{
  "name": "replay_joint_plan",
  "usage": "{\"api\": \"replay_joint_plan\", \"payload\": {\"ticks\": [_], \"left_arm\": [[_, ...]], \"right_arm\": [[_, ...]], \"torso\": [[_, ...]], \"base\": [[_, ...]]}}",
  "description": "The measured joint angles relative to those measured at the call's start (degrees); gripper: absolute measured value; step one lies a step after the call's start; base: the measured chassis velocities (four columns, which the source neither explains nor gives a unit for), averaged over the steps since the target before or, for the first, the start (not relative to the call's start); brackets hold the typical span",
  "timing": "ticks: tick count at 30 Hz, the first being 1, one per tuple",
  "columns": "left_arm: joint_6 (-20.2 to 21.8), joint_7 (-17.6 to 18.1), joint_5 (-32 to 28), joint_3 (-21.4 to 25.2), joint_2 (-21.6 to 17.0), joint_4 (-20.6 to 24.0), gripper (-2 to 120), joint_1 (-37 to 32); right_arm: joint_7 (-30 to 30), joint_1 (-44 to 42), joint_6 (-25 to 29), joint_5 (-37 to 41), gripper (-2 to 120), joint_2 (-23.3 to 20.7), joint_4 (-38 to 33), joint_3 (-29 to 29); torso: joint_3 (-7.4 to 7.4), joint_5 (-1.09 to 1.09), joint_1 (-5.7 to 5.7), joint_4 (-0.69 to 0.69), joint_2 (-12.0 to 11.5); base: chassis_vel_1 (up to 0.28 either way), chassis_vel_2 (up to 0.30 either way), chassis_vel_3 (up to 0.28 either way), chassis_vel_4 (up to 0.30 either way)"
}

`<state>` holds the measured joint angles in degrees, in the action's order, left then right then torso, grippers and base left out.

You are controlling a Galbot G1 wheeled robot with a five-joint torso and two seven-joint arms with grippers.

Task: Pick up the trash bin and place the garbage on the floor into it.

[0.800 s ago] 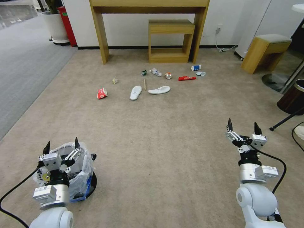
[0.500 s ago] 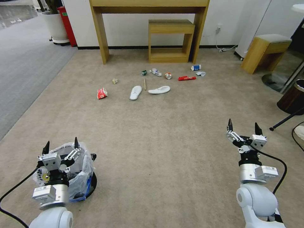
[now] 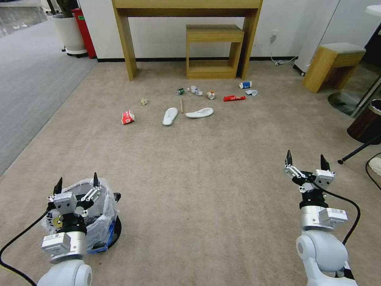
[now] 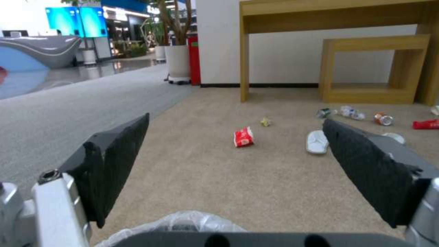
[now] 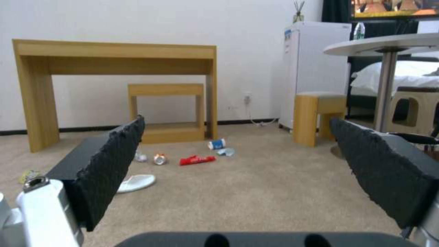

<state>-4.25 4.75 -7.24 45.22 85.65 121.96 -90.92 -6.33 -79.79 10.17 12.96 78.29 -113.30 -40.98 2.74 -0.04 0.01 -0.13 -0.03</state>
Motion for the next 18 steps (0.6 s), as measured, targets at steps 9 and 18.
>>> {"api": "replay_joint_plan", "payload": {"ticks": [9, 18], "left_arm": [[0.0, 0.0, 0.0, 0.0, 0.0, 0.0, 100, 0.0], [-0.1, 0.0, 0.1, -0.1, 0.0, 0.0, 100, 0.0]], "right_arm": [[0.0, 0.1, 0.7, -1.4, 100, 0.2, 0.5, -0.2], [0.0, -0.2, 1.3, -2.2, 99, 0.2, 0.7, -0.5]], "torso": [[0.00, 0.00, 0.00, 0.00, 0.0], [0.00, 0.00, 0.00, 0.00, 0.0]], "base": [[0.000, 0.000, 0.000, 0.000], [0.000, 0.000, 0.000, 0.000]]}}
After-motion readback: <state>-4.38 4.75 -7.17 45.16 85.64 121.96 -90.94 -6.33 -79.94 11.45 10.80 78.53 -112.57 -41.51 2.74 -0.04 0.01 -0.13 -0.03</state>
